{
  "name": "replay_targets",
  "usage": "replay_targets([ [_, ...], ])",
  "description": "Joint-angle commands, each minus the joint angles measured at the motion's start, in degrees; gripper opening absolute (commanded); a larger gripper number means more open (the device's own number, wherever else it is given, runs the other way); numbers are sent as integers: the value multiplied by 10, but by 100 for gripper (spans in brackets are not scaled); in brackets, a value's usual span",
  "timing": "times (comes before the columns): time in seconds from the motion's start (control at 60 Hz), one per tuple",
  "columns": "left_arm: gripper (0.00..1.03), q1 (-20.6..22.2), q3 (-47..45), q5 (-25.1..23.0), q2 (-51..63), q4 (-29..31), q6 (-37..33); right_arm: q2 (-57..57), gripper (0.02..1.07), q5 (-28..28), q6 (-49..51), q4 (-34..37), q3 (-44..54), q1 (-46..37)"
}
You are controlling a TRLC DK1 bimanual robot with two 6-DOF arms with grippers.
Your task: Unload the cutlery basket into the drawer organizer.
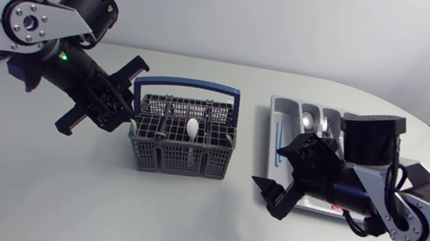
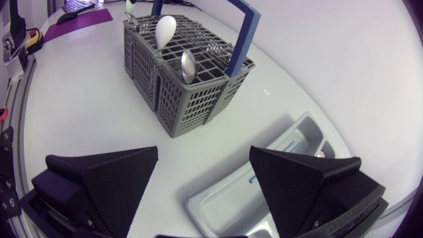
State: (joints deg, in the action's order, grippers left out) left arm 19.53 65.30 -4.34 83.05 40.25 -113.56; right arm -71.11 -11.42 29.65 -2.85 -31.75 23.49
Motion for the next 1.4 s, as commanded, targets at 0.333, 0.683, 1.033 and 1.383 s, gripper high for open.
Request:
replay_targets([
  [0.333,5,-31,29,-40,-54,9,2,25,102,-2,-13,11,11,9],
  [0.683,5,-39,65,-39,-69,42,-5,36,102,-1,-15,18,15,9],
  [1.033,5,-35,88,-39,-88,82,-9,49,102,0,-17,25,17,11],
  [1.383,5,-30,104,-40,-107,98,-5,72,102,1,-18,37,20,14],
])
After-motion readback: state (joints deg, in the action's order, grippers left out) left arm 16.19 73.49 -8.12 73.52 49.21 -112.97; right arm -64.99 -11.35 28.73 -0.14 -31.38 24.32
